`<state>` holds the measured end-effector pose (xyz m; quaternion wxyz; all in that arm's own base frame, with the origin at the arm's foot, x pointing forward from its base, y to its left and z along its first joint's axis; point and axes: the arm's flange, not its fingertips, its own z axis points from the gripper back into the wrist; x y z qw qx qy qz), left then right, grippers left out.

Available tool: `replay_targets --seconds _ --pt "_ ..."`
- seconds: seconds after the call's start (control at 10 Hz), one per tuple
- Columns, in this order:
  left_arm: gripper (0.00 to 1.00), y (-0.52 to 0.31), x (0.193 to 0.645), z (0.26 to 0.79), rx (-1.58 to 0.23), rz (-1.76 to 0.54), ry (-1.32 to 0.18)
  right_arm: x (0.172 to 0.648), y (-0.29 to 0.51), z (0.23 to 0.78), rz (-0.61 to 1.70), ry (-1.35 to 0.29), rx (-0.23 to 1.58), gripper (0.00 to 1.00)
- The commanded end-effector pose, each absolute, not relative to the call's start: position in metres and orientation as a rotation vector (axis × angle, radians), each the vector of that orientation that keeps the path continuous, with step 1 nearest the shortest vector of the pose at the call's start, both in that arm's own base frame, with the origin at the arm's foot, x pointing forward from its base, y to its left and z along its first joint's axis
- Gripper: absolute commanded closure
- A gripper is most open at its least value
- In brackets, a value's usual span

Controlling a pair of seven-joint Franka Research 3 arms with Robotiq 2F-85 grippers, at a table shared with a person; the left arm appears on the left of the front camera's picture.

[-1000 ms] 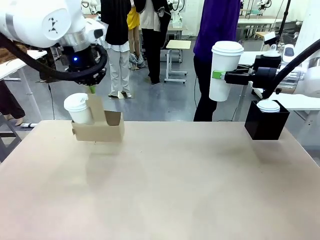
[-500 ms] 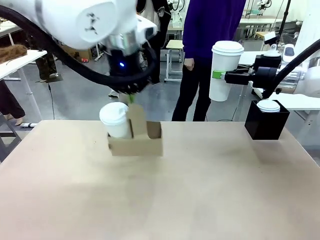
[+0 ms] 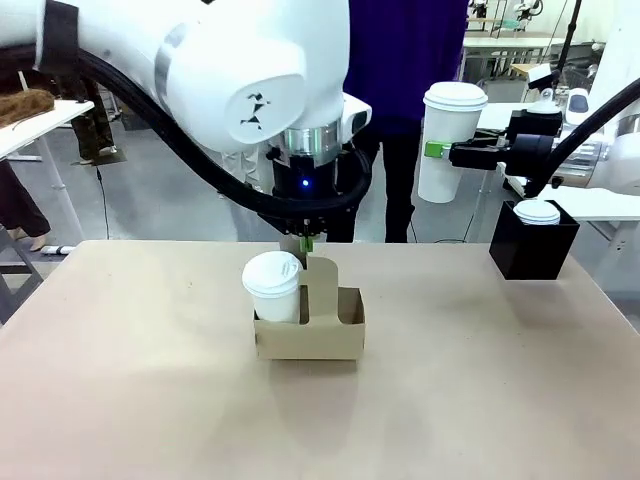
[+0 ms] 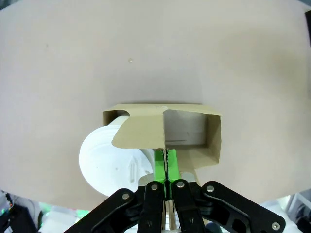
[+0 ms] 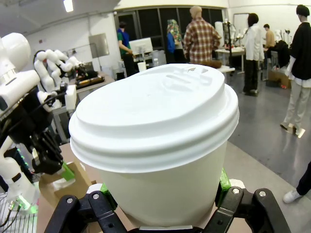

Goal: Pour a drink into a cup and package it in a carrier.
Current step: Position the Cup Carrier in the center of the table, then insert the held 600 ml Paper Cup into the Cup Carrier.

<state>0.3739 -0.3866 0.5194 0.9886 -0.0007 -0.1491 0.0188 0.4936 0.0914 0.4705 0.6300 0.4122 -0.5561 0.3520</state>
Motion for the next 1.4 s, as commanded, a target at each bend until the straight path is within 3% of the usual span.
replay_targets --seconds 0.0,0.9,1.0,1.1,1.2,1.3 --pt "0.98 -0.400 0.376 0.514 0.011 0.063 -0.325 0.494 0.093 0.475 0.813 -1.281 0.952 0.13" --pt "0.98 -0.408 0.371 0.496 0.010 0.033 -0.277 0.494 0.093 0.475 0.813 -1.281 0.952 0.13" --pt "0.40 -0.410 0.372 0.495 0.011 0.031 -0.270 0.494 0.093 0.475 0.813 -1.281 0.952 0.13" --pt "0.40 -0.401 0.371 0.499 0.002 0.026 -0.259 0.494 0.093 0.475 0.813 -1.281 0.952 0.13" --pt "0.00 -0.389 0.366 0.510 -0.030 0.007 -0.257 0.494 0.091 0.471 0.806 -1.274 0.944 0.13" --pt "0.35 -0.380 0.361 0.523 -0.054 -0.015 -0.266 0.508 0.094 0.457 0.848 -1.211 0.977 0.13"
